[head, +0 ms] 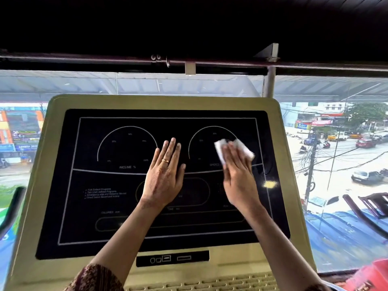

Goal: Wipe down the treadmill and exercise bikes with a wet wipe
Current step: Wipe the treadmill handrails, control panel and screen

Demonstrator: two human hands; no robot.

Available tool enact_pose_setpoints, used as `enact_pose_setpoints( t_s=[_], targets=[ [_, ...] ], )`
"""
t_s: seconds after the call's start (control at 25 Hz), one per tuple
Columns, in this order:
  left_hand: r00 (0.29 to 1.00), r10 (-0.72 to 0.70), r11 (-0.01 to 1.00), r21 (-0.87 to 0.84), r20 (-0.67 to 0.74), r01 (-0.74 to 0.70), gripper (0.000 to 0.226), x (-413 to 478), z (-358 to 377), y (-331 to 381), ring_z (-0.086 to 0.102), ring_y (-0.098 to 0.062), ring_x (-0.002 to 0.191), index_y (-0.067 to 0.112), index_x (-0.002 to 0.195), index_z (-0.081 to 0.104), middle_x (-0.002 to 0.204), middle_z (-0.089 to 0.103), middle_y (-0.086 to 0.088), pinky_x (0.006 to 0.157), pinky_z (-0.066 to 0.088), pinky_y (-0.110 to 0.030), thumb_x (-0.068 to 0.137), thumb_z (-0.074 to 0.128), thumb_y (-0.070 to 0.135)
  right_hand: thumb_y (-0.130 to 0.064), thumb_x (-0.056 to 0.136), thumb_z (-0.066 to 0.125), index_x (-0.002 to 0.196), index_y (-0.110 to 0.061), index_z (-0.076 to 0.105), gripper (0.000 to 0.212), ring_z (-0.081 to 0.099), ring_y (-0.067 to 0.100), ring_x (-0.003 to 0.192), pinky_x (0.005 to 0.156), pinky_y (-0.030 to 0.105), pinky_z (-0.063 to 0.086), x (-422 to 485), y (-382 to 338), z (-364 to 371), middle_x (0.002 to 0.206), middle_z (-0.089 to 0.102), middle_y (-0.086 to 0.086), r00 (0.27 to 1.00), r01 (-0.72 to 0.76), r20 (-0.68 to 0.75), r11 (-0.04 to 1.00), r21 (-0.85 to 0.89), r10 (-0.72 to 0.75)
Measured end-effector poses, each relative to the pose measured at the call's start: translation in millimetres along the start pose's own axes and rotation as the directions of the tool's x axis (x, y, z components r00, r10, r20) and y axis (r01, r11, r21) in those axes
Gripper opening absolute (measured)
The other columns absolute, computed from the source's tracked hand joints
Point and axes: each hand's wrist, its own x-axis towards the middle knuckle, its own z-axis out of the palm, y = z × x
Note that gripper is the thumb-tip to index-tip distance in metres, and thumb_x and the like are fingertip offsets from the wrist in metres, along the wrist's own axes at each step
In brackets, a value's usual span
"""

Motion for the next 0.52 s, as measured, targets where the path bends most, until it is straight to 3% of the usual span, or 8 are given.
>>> enact_pose_setpoints(
  t_s=[0.08,0.16,0.24,0.32,0.44,0.52],
  targets=[
    [1.000,-0.005,1.000,-0.002,0.009,0.005,0.053,-10,0,5,0.026,-0.028,0.140,-0.001,0.140,0.040,0.149,0.033,-0.016,0.116,0.018,-0.039,0.095,0.035,0.029,-0.014,0.094,0.030,0.151,-0.016,0.010,0.061,-0.009,0.010,0.146,0.119,0.045,0.012,-35,-15,6,0.159,0.003,-0.002,0.991,-0.135,-0.014,0.990,0.051,0.136],
    [1.000,0.010,1.000,-0.013,0.000,-0.010,0.053,-13,0,12,0.029,-0.029,0.139,-0.002,0.138,0.042,0.148,0.034,-0.017,0.116,0.016,-0.038,0.095,0.036,0.028,-0.007,0.092,0.031,0.151,-0.018,0.006,0.065,-0.014,0.007,0.144,0.120,0.038,0.006,-55,-49,15,0.159,-0.003,-0.006,0.989,0.059,0.129,0.992,0.112,-0.074],
    [1.000,0.013,1.000,-0.021,-0.011,-0.014,0.052,-10,2,19,0.031,-0.030,0.138,-0.002,0.137,0.043,0.147,0.036,-0.017,0.115,0.015,-0.038,0.095,0.035,0.027,-0.001,0.091,0.035,0.149,-0.025,0.001,0.072,-0.018,0.004,0.142,0.120,0.030,-0.001,-33,-55,3,0.155,-0.008,-0.011,0.937,0.264,0.214,0.961,0.079,-0.275],
    [1.000,-0.014,1.000,-0.022,-0.015,0.014,0.055,-6,3,27,0.028,-0.029,0.139,-0.002,0.138,0.042,0.148,0.035,-0.017,0.115,0.014,-0.037,0.094,0.036,0.030,0.005,0.089,0.039,0.148,-0.027,0.001,0.077,-0.014,0.002,0.139,0.119,0.026,0.001,10,-21,-16,0.151,-0.005,-0.015,0.971,0.169,0.166,0.985,0.042,-0.174],
    [1.000,0.008,1.000,-0.023,-0.015,-0.009,0.057,4,9,46,0.028,-0.028,0.139,-0.001,0.140,0.040,0.148,0.035,-0.017,0.115,0.015,-0.038,0.094,0.038,0.032,-0.007,0.095,0.032,0.151,-0.016,0.012,0.060,-0.003,0.017,0.145,0.120,0.042,0.009,31,33,-29,0.158,0.010,0.001,0.977,-0.206,-0.061,0.977,-0.062,0.202],
    [0.999,0.043,0.999,-0.028,-0.003,-0.043,0.057,9,17,61,0.029,-0.028,0.139,-0.001,0.140,0.039,0.148,0.035,-0.017,0.115,0.016,-0.038,0.093,0.038,0.032,-0.007,0.094,0.032,0.151,-0.013,0.010,0.062,-0.004,0.020,0.147,0.120,0.037,0.001,14,27,-16,0.159,0.009,0.004,0.989,-0.145,-0.047,0.988,-0.042,0.143]
  ],
)
